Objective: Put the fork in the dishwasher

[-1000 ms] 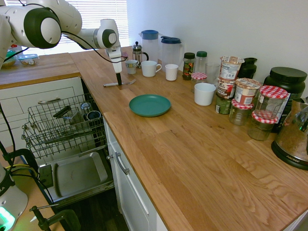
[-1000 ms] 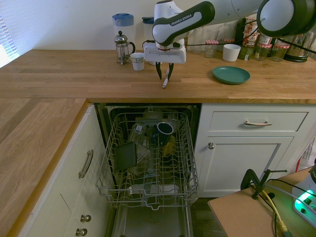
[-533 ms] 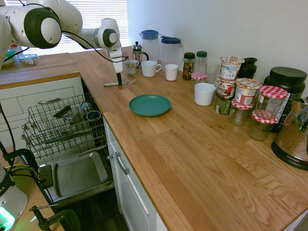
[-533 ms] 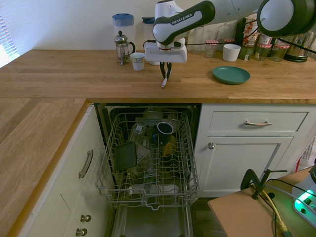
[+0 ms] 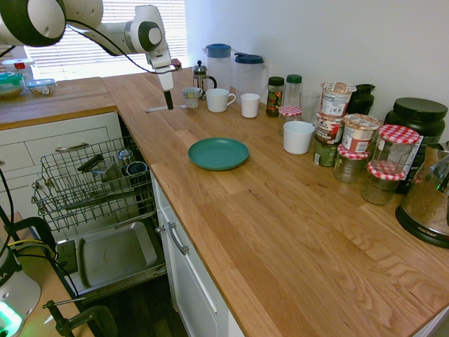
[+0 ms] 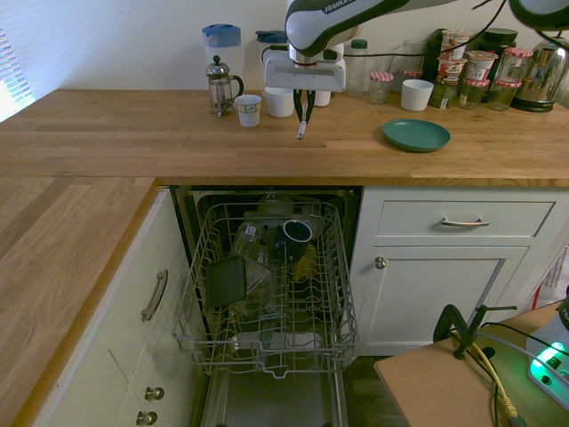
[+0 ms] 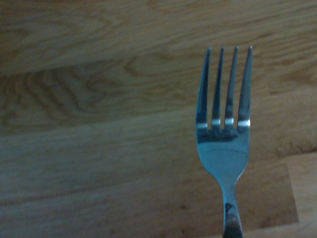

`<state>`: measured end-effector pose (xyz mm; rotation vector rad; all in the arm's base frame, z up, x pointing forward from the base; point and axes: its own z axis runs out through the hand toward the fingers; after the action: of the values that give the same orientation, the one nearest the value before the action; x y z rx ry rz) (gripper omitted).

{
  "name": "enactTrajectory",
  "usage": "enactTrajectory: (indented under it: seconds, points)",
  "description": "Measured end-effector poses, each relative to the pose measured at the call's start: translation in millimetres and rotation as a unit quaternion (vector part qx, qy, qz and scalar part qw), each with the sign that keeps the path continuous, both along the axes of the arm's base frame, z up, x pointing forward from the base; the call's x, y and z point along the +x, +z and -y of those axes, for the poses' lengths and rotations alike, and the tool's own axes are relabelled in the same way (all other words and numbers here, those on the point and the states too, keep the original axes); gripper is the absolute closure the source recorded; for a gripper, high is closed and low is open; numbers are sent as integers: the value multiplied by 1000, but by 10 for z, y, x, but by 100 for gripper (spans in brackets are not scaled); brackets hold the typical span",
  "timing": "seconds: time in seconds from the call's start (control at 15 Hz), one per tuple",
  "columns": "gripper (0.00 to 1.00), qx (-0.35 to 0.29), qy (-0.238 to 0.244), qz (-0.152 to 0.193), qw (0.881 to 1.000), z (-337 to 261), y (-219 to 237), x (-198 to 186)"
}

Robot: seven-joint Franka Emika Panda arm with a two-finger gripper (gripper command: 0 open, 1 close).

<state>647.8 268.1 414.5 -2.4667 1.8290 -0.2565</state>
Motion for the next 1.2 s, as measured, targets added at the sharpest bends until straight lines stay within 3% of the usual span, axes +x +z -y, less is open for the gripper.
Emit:
enactTrajectory:
  seconds: [0.33, 0.73, 1.2]
  points:
    - [100, 10, 43, 6, 999, -163, 15, -822]
    - [100, 20, 52, 10, 998, -386, -54, -1139]
    - [100, 4, 53, 9, 999, -958, -650, -2413]
